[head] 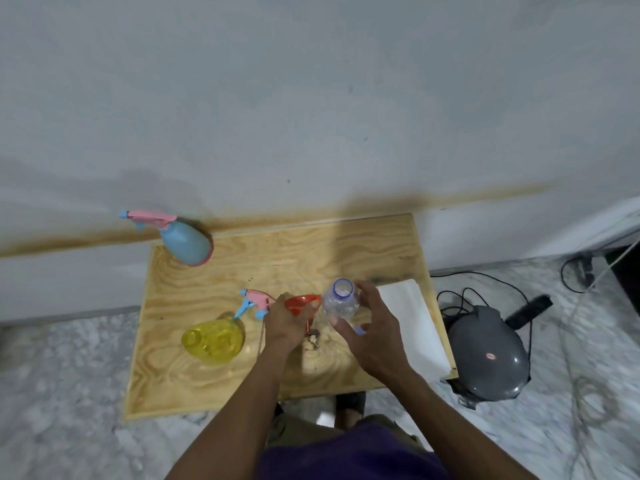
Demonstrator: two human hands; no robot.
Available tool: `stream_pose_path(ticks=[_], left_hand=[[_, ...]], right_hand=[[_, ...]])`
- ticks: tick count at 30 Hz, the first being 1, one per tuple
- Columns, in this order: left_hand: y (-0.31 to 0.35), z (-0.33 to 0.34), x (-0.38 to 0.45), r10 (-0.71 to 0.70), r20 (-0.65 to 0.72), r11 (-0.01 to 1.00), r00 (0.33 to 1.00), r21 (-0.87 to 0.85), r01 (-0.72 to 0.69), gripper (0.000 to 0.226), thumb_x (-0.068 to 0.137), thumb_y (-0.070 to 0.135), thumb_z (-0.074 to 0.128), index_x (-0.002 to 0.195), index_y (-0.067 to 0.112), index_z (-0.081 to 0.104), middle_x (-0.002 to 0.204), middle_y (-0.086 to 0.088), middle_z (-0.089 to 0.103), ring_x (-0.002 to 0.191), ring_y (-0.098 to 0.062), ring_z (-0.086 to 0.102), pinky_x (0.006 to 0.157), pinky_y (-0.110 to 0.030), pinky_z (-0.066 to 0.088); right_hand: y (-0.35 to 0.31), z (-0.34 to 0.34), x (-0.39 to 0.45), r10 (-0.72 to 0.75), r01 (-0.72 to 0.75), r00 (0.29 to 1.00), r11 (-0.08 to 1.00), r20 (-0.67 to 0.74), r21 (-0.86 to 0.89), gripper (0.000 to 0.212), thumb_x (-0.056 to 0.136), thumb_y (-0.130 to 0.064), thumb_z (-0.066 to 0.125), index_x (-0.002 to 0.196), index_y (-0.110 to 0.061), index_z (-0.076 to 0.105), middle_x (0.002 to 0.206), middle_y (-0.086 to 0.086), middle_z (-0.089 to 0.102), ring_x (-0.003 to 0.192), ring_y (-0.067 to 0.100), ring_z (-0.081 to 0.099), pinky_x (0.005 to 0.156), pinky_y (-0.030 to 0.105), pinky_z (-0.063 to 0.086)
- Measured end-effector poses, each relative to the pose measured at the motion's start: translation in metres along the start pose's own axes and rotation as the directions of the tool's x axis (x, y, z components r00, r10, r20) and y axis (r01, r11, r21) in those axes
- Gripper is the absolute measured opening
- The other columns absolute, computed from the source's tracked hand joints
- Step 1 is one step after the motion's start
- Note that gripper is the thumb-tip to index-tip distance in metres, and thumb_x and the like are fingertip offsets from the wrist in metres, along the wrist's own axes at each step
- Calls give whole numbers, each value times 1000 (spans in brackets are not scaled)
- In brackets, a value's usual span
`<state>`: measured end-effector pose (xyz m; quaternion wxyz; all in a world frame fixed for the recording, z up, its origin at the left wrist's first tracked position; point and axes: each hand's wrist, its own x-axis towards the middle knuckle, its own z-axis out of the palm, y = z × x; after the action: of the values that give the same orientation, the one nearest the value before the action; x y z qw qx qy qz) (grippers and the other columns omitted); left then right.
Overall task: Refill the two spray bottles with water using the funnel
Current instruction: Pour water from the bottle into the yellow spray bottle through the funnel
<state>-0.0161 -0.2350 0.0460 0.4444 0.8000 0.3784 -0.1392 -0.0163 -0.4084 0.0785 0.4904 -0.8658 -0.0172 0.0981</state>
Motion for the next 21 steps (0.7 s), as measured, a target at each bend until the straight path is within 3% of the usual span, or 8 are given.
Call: stream_pose_path(ticks=[3, 6, 8, 10, 13, 15, 18, 21], left_hand=[[5, -3, -9, -1, 19, 1000, 1000, -14, 1, 39, 89, 44, 69, 114, 22, 50, 102, 2, 62, 89, -16, 62, 53, -3, 39], [2, -10, -17, 30, 6, 998, 1000, -50, -30, 71, 92, 53, 61, 146, 12, 39, 130, -2, 64, 115, -22, 63, 81, -16, 47], [-5, -18, -26, 34, -14, 997, 999, -62, -35, 76, 91, 59, 58, 151, 16, 37, 137, -1, 61, 127, -23, 57, 100, -28, 43], [-17, -25, -35, 63, -48, 991, 997, -116, -69, 65, 88, 60, 62, 141, 25, 48, 124, 5, 69, 115, -13, 65, 97, -27, 49], [-37, -42, -55, 112, -59, 975, 992, -186, -121, 31, 88, 34, 73, 115, 20, 66, 95, 9, 73, 79, 8, 66, 68, -6, 46], [-60, -57, -66, 125, -23, 980, 992, -152, -127, 13, 87, 18, 75, 97, 11, 69, 84, 10, 73, 70, 4, 65, 62, -4, 44], [-104, -83, -76, 105, 25, 994, 994, -30, -105, 16, 85, 32, 76, 81, 17, 71, 75, 7, 73, 69, -4, 65, 60, -7, 43], [-138, -111, -75, 15, -35, 999, 999, 37, -13, 24, 83, 44, 76, 84, 21, 66, 71, 5, 69, 75, -15, 65, 64, -22, 46]], right_hand=[[0, 0, 0, -2, 2, 1000, 1000, 7, 0, 73, 79, -40, 82, 141, -29, 44, 131, -15, 61, 117, 0, 57, 89, 38, 57], [-2, 0, -2, 8, -8, 1000, 1000, 14, 5, 77, 79, -39, 83, 143, -27, 42, 135, -13, 59, 120, 2, 56, 92, 39, 56], [-4, 1, -7, 27, -27, 1000, 999, -8, 23, 84, 76, -38, 86, 145, -24, 41, 137, -8, 57, 121, 6, 56, 93, 36, 55], [-5, 4, -14, 81, -78, 993, 996, -86, 35, 83, 71, -39, 89, 138, -21, 44, 128, -3, 57, 114, 12, 57, 87, 32, 53], [-12, 8, -36, 213, -203, 956, 977, -202, 73, 55, 71, -31, 87, 107, -20, 47, 98, 1, 55, 87, 20, 58, 70, 27, 48], [-21, 16, -53, 265, -252, 950, 963, -165, 94, 38, 79, -25, 83, 94, -21, 48, 83, 1, 57, 74, 15, 59, 63, 19, 43], [-36, 46, -59, 260, -259, 966, 964, -13, 56, 21, 86, -20, 76, 84, -20, 56, 70, -2, 61, 65, 4, 58, 57, 10, 42], [-45, 94, -42, 245, -244, 968, 969, 48, -26, 10, 89, -21, 72, 93, -16, 65, 79, -1, 68, 70, 10, 60, 65, 21, 39]])
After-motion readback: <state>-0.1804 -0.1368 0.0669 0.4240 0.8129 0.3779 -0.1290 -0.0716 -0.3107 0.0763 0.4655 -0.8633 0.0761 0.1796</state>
